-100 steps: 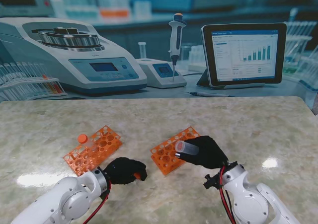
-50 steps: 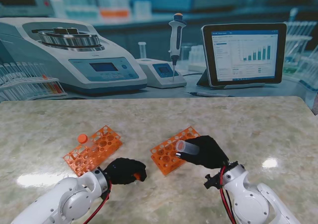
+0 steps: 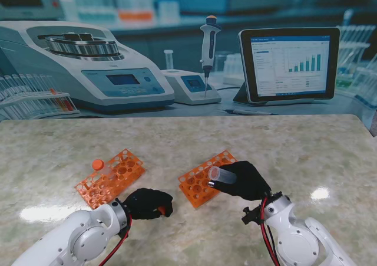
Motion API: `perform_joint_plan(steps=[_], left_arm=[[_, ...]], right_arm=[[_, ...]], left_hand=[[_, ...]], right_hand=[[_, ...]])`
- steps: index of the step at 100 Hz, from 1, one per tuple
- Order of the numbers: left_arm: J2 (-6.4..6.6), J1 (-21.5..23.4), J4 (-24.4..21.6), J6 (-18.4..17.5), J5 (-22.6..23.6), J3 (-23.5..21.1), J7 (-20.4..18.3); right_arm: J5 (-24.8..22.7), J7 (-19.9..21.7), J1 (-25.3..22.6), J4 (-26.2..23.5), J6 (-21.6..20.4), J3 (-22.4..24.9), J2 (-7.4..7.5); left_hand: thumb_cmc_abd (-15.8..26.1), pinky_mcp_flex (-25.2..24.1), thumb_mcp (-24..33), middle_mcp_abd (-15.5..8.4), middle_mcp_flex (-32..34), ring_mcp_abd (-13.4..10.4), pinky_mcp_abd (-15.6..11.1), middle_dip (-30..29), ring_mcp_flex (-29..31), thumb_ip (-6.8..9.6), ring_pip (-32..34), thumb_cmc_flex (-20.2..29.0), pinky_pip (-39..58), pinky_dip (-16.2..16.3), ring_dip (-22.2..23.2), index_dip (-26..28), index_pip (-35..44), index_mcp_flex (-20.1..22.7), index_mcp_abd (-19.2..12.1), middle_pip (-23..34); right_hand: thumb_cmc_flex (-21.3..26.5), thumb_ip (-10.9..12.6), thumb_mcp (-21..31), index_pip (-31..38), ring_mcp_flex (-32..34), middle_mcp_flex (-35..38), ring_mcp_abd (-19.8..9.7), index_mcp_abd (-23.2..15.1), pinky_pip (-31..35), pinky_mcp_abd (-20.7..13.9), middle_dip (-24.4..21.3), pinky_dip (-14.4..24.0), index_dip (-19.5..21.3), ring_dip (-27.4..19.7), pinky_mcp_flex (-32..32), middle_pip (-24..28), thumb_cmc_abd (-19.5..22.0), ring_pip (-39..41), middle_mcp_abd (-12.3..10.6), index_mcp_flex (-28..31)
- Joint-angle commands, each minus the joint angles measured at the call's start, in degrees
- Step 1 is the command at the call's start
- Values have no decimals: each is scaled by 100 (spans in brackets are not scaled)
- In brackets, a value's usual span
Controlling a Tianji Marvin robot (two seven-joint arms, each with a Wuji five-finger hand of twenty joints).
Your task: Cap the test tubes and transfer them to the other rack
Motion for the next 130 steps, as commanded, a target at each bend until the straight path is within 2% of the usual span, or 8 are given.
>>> perform_joint_plan(steps=[1,19,40,42,48,64,96,130], left_arm=[[61,149,224,6,55,85,-179],[58,121,278,-27,111,112,-83],[46,78,370,-51,111,172,59],[45,74,378,-54,109,178,68],[46,66,387,-55,115,188,75],[41,43,430,-75,203,207,218],[38,-41,512,-118,248,256,315],[9,-11,501,-222,284,158,549]], right_arm=[[27,32,-22,11,-10,-29,-19],[45,58,12,36,-27,-58,-15],[28,47,10,37,-39,-61,-16],[26,44,7,35,-39,-60,-16],[22,39,-1,32,-40,-58,-17],[30,44,-12,33,-54,-55,-15],[64,54,-7,49,-73,-55,-16],[104,68,-9,50,-84,-45,-17]], left_hand=[[9,-1,-4,238,129,9,65,-339,-112,128,-170,57,-691,22,-459,-192,-160,-3,267,391],[-29,8,52,218,167,-2,78,-348,-69,132,-174,97,-742,-4,-493,-161,-134,8,271,436],[-137,310,193,178,593,33,88,105,392,202,-356,526,-632,-127,-231,27,148,194,217,332],[-186,366,356,163,633,33,37,155,403,163,-340,468,-645,-340,-239,56,182,203,206,286],[-269,446,564,149,731,45,36,243,446,121,-321,393,-604,-603,-242,83,247,257,196,242],[-520,614,937,150,844,91,135,156,572,49,-346,362,-560,-1000,-263,56,272,441,227,252],[-594,854,1081,356,767,220,106,-138,668,-85,-557,413,-531,-1169,-239,-74,121,566,400,238],[-566,682,1340,498,521,273,224,-547,610,-296,-881,551,-681,-1185,-88,-202,-123,667,620,263]], right_hand=[[212,158,42,355,27,178,-129,-407,832,-161,11,20,406,205,158,134,197,555,116,269],[212,151,25,351,25,168,-104,-410,814,-148,6,15,411,197,153,124,204,537,139,268],[206,143,1,335,25,172,-94,-435,809,-141,-3,15,415,193,153,110,213,530,139,255],[208,143,0,335,25,172,-93,-435,808,-141,-4,15,416,192,153,109,209,529,140,256],[208,142,-5,333,24,171,-87,-435,808,-140,-5,15,417,190,153,106,218,526,137,256],[212,137,-27,321,25,179,-70,-455,797,-134,-16,13,420,185,150,90,222,516,146,249],[212,125,-65,312,23,179,-38,-460,777,-119,-24,9,425,176,146,76,236,498,163,250],[212,113,-104,300,23,172,-36,-471,771,-113,-34,11,426,175,145,56,249,497,187,240]])
